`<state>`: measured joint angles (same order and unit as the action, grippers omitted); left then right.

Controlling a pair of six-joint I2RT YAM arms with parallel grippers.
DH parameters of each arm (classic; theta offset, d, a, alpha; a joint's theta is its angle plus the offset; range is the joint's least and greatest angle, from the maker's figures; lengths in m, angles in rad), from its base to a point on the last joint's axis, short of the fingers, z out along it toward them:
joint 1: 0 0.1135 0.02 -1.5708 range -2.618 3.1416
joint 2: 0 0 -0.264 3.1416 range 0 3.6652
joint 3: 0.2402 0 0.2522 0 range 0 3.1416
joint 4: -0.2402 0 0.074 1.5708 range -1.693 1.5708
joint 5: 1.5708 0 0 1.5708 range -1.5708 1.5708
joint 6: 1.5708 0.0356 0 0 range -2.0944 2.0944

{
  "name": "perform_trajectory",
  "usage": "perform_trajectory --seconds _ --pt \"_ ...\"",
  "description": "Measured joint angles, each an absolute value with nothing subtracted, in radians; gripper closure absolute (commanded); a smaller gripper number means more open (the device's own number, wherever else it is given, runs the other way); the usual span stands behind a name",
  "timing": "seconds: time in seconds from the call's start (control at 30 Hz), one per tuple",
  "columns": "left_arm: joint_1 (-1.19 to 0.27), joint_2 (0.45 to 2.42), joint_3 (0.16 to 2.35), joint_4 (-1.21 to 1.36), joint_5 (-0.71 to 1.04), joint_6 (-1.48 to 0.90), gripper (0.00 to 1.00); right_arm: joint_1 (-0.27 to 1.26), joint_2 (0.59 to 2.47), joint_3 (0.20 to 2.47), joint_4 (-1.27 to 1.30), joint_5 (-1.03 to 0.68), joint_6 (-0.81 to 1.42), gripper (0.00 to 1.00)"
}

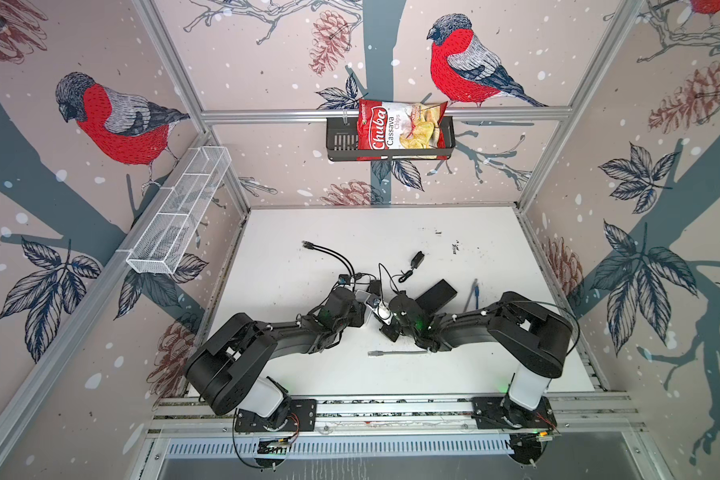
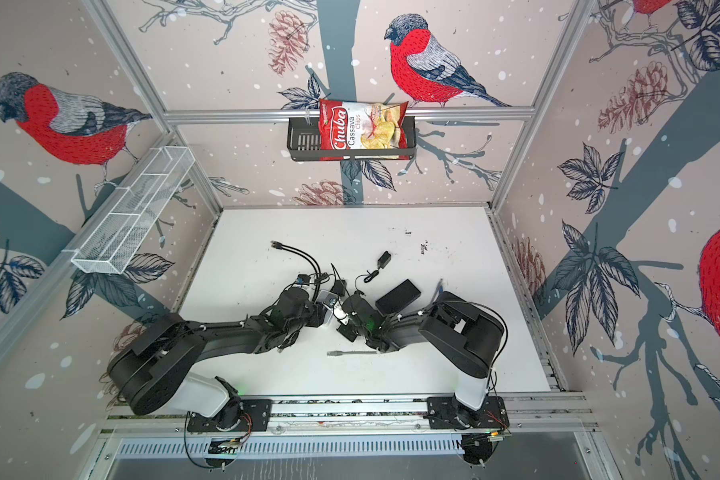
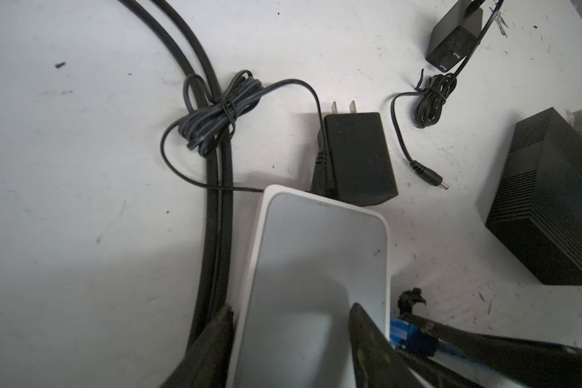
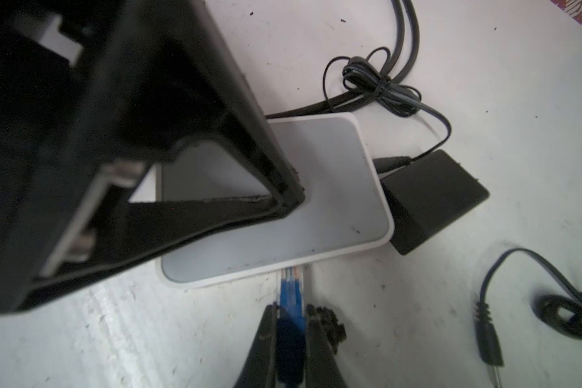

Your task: Insert the plug into the switch port

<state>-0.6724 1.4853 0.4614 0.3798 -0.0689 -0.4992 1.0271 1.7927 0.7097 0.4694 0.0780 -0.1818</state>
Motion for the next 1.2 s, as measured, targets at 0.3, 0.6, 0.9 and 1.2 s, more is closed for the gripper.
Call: perform_trajectory --seconds 0.3,0.6,0.9,1.2 --pt "-0.672 1.515 0.458 0.434 -0.057 -0.461 0.47 1.026 1.801 0.735 0.431 0.090 -0.236 1.00" --pt "-0.672 1.520 0.439 0.478 -0.050 -0.433 0.47 1.013 1.805 0.743 0.432 0.068 -0.284 1.00" --pt "-0.672 1.537 0.437 0.515 -0.071 -0.411 0.47 1.005 1.834 0.762 0.456 0.065 -0.289 1.00" --pt "-0.675 1.541 0.434 0.540 -0.081 -0.359 0.48 0.994 1.851 0.759 0.501 0.048 -0.293 1.00"
